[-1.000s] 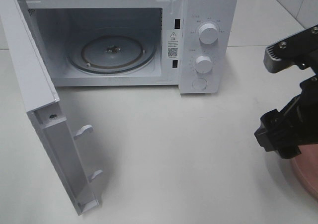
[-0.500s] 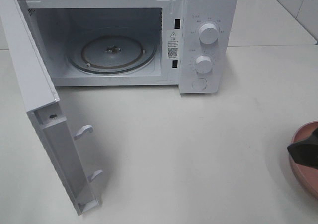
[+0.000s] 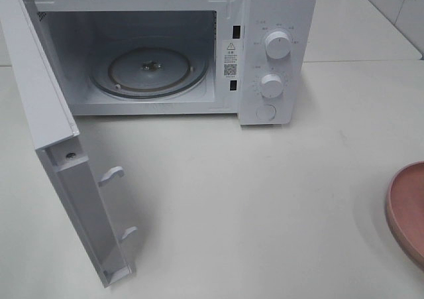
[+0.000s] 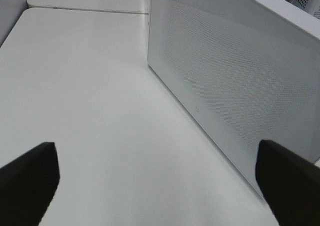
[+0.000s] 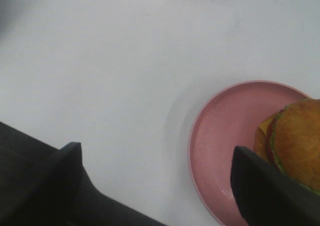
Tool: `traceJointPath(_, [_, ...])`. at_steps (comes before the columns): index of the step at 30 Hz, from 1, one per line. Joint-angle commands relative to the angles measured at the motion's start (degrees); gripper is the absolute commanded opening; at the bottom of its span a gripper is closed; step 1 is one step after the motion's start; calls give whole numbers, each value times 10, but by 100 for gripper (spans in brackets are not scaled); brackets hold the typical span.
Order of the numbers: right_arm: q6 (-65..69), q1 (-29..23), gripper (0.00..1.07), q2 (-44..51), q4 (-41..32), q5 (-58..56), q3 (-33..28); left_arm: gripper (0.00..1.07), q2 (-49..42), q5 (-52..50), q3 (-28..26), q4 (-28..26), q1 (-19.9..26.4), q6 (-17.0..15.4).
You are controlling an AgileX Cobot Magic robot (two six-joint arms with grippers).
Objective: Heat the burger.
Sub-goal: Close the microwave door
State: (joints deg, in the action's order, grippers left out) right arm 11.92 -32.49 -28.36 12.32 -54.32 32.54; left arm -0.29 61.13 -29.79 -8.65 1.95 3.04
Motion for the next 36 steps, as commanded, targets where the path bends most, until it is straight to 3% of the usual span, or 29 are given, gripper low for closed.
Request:
traceJointPath(1, [-9, 62, 76, 46, -2, 1, -11, 100, -9, 1, 1, 1, 1, -1])
traceJointPath(18, [-95, 260, 76, 224, -89, -8, -42, 100, -9, 1, 1, 1, 1, -1])
traceJointPath(26, [-102, 308, 76, 303, -105, -7, -42, 100, -9, 1, 1, 1, 1, -1])
traceJointPath(36, [-102, 331, 76, 301, -108, -7, -42, 100, -5, 1, 1, 1, 1, -1])
